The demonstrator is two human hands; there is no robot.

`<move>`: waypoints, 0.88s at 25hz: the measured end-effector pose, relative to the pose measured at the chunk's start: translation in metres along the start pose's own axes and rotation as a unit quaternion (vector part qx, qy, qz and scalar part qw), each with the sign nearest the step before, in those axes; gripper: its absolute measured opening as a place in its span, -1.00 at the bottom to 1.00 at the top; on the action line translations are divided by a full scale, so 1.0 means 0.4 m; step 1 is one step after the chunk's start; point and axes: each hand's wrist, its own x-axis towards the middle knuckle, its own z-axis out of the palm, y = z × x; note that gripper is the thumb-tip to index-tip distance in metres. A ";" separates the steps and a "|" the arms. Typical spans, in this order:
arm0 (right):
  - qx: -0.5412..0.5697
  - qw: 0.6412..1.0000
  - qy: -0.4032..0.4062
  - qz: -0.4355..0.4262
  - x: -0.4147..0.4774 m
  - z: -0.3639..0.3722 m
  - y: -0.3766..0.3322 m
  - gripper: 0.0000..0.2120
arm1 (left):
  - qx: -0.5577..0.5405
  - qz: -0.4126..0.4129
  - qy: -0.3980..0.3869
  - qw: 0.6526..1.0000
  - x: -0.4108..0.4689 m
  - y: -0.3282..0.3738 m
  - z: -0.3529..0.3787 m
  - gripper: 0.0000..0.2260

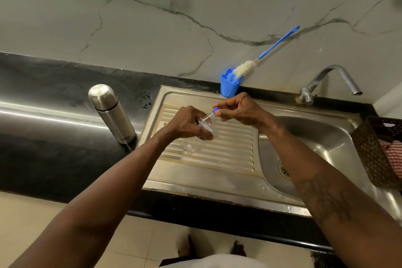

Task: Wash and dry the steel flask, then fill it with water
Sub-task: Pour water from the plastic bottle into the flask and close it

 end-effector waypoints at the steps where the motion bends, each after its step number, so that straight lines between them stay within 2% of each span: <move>1: -0.041 0.999 0.027 0.010 0.007 0.009 -0.007 -0.73 | 0.023 0.003 0.025 0.999 -0.006 0.006 -0.001 -0.61; 4: -0.202 0.964 0.168 0.032 0.026 0.052 -0.025 -0.35 | 0.084 0.015 0.070 0.994 -0.010 0.031 -0.007 -0.43; 5: -0.191 0.959 0.203 0.051 0.032 0.065 -0.033 -0.29 | 0.098 0.014 0.084 0.991 -0.010 0.037 -0.010 -0.40; 7: -0.066 0.970 0.221 0.080 0.039 0.082 -0.052 -0.28 | 0.109 0.006 0.109 0.988 -0.013 0.035 -0.023 -0.38; 9: -0.004 0.985 0.166 0.038 0.040 0.089 -0.059 -0.51 | 0.097 -0.010 0.125 0.987 -0.023 0.011 -0.033 -0.40; 11: -0.029 0.994 0.099 -0.044 0.038 0.101 -0.049 -0.69 | 0.080 -0.027 0.131 0.988 -0.038 -0.021 -0.034 -0.36; 12: -0.049 0.993 0.091 -0.065 0.034 0.111 -0.046 -0.74 | 0.079 -0.028 0.130 0.988 -0.044 -0.034 -0.033 -0.34; 15: -0.096 0.986 0.124 -0.057 0.042 0.137 -0.052 -0.88 | 0.080 -0.025 0.126 0.989 -0.058 -0.066 -0.019 -0.27; 19: -0.206 0.974 0.069 -0.057 0.071 0.137 -0.080 -0.87 | 0.046 -0.022 0.148 0.988 -0.065 -0.085 -0.009 -0.32; 22: -0.155 0.985 0.010 -0.080 0.090 0.131 -0.077 -0.76 | -0.022 -0.026 0.175 0.984 -0.058 -0.083 -0.015 -0.38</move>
